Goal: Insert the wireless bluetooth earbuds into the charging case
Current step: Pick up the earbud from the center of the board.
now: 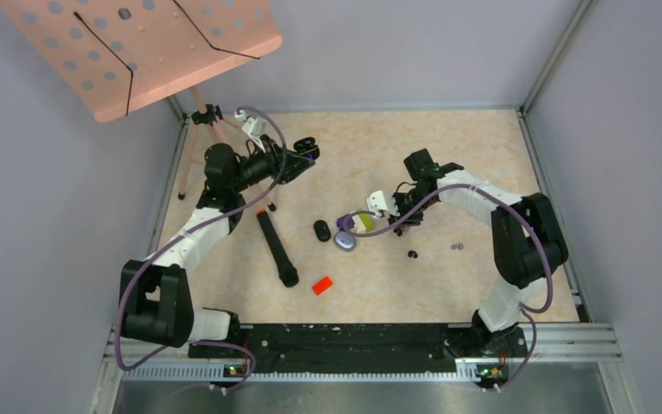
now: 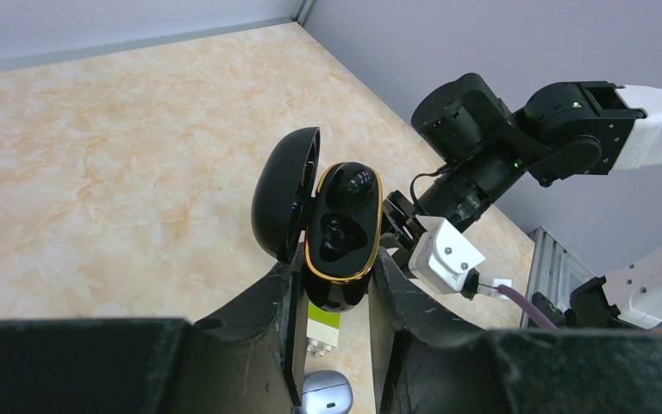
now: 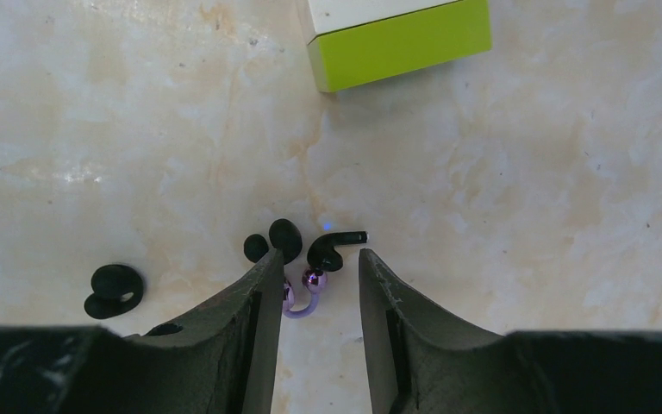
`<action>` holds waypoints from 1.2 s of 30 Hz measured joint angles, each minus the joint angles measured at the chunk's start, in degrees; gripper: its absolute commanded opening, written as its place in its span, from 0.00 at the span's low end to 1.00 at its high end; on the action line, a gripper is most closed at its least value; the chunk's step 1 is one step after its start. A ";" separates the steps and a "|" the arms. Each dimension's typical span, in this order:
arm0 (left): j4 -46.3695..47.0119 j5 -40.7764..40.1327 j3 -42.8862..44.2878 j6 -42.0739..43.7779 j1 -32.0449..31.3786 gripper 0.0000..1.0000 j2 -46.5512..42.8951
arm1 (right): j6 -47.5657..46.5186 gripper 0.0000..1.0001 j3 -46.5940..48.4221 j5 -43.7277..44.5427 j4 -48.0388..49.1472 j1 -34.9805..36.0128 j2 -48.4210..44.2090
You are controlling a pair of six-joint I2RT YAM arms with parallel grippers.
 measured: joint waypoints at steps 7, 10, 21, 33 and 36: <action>0.00 -0.20 -0.02 0.00 0.61 0.00 0.00 | -3.52 0.32 1.07 1.27 -1.57 0.15 2.40; 0.00 -0.22 -0.17 -0.02 0.74 0.00 0.00 | -4.26 0.30 1.07 1.84 -1.73 0.26 2.51; -0.04 -0.31 -0.48 -0.02 0.98 0.00 -0.09 | -4.83 0.26 3.34 3.21 -2.97 0.42 5.57; -0.09 -0.52 -0.74 -0.13 1.20 0.00 -0.72 | -4.68 0.21 4.04 4.72 -2.80 0.48 7.08; -0.09 -0.74 -0.76 -0.26 1.20 0.00 -0.72 | -4.28 0.21 4.11 4.90 -2.91 0.52 7.08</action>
